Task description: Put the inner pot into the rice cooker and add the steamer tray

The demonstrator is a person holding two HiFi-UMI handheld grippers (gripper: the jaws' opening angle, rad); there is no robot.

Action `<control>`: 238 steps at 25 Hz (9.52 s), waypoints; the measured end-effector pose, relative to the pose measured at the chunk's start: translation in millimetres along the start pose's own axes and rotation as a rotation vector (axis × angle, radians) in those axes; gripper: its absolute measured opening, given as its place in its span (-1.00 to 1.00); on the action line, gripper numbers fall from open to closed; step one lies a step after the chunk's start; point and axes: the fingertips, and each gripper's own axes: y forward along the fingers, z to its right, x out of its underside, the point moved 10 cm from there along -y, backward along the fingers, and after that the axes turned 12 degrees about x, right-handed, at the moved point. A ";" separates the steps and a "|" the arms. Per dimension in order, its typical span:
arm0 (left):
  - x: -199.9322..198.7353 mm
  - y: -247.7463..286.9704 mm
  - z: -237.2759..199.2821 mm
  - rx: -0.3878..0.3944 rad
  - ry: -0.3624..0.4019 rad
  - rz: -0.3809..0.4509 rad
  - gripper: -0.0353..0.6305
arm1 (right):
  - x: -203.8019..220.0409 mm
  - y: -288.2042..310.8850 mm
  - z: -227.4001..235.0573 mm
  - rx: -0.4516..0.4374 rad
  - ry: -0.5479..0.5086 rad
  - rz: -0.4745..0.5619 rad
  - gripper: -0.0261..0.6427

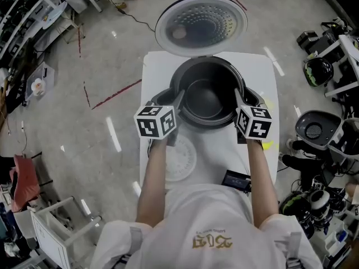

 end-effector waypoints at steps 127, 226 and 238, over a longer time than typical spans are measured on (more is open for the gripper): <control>186.6 -184.6 -48.4 0.025 -0.224 -0.173 -0.70 | 176.3 -137.1 -128.9 -0.322 0.231 -0.313 -0.77; -39.4 -23.6 -2.7 0.235 -0.150 0.085 -0.71 | -5.7 -60.9 8.2 -0.344 0.547 0.003 -0.82; -27.2 -13.8 -11.9 0.193 -0.118 0.045 -0.70 | -0.9 -44.9 2.5 -0.278 0.414 -0.023 -0.77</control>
